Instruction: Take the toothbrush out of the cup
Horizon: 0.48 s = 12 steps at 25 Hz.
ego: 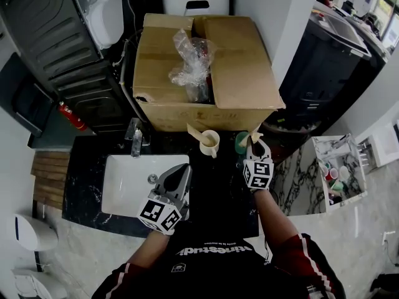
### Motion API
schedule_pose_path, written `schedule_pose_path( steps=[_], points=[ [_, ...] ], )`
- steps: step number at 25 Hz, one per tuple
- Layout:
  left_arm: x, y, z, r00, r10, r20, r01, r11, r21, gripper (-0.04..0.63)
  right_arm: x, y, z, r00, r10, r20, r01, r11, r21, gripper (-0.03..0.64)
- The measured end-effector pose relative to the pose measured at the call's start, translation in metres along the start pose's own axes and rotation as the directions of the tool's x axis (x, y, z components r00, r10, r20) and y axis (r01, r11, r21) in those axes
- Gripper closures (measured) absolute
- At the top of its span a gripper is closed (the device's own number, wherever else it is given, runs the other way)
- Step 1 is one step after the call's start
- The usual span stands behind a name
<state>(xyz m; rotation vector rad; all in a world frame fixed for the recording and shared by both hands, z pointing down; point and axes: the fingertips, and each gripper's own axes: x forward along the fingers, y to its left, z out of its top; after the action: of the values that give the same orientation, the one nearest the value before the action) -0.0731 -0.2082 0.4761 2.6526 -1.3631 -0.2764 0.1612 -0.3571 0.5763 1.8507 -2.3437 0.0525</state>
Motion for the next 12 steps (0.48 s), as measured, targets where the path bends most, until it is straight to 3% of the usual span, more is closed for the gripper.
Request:
schedule_pose_path(
  steps=[12],
  points=[
    [-0.005,-0.008,0.002,1.000,0.002,0.009,-0.002,1.000,-0.010,0.581,-0.007,-0.002,0.023,0.999,-0.012,0.034,0.012,1.000,-0.011,0.561]
  ],
)
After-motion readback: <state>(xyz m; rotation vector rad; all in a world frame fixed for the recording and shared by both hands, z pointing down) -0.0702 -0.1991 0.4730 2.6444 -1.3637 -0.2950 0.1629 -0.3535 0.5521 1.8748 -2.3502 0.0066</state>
